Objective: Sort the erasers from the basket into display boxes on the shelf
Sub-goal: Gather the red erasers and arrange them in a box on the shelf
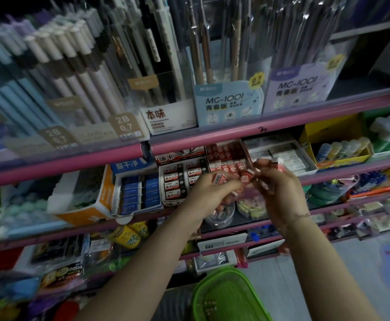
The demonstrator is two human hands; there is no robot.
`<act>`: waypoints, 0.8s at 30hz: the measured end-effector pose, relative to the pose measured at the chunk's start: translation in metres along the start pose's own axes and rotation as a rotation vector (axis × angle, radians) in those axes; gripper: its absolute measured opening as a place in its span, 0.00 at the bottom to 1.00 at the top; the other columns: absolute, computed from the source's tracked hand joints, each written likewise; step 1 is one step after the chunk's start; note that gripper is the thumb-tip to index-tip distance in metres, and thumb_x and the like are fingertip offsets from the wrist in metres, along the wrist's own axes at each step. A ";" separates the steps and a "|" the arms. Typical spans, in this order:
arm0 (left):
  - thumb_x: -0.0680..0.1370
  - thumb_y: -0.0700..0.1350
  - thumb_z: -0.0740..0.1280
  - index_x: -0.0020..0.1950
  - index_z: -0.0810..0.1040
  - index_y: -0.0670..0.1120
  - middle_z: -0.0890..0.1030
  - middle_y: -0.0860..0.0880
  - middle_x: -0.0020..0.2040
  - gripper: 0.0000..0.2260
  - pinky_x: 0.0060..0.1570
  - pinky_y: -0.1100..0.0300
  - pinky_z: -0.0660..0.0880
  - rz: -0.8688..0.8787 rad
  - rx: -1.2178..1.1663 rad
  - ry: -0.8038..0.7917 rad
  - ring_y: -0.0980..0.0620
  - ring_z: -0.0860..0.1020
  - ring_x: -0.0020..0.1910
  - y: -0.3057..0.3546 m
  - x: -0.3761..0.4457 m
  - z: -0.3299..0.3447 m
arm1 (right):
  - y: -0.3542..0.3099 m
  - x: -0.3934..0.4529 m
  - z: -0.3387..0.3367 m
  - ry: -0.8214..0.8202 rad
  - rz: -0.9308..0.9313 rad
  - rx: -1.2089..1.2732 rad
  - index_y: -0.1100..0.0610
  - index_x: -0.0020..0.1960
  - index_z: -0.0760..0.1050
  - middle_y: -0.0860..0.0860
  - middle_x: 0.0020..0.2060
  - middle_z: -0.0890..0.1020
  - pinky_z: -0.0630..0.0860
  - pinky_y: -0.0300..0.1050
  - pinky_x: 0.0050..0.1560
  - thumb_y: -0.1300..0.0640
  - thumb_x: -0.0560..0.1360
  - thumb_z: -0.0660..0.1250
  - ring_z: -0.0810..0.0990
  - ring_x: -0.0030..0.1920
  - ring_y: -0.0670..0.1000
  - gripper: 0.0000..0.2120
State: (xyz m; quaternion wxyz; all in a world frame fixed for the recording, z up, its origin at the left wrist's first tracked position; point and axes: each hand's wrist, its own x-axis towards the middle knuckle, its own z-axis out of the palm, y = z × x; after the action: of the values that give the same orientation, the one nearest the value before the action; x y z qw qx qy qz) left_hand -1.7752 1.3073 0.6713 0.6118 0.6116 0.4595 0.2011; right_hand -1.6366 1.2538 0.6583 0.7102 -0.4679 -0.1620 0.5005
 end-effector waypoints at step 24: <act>0.74 0.62 0.66 0.63 0.73 0.60 0.75 0.50 0.62 0.19 0.36 0.60 0.68 0.227 0.951 -0.099 0.49 0.79 0.47 -0.006 0.096 0.001 | 0.025 0.015 -0.013 0.322 -0.578 -1.156 0.67 0.40 0.74 0.55 0.40 0.69 0.58 0.32 0.34 0.71 0.68 0.70 0.64 0.32 0.46 0.05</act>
State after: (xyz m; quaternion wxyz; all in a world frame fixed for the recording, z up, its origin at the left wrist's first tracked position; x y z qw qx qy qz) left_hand -1.7285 1.3829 0.6356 0.2601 0.8783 0.4011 0.0051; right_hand -1.6353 1.2615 0.6272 0.4658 -0.7801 -0.4152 0.0462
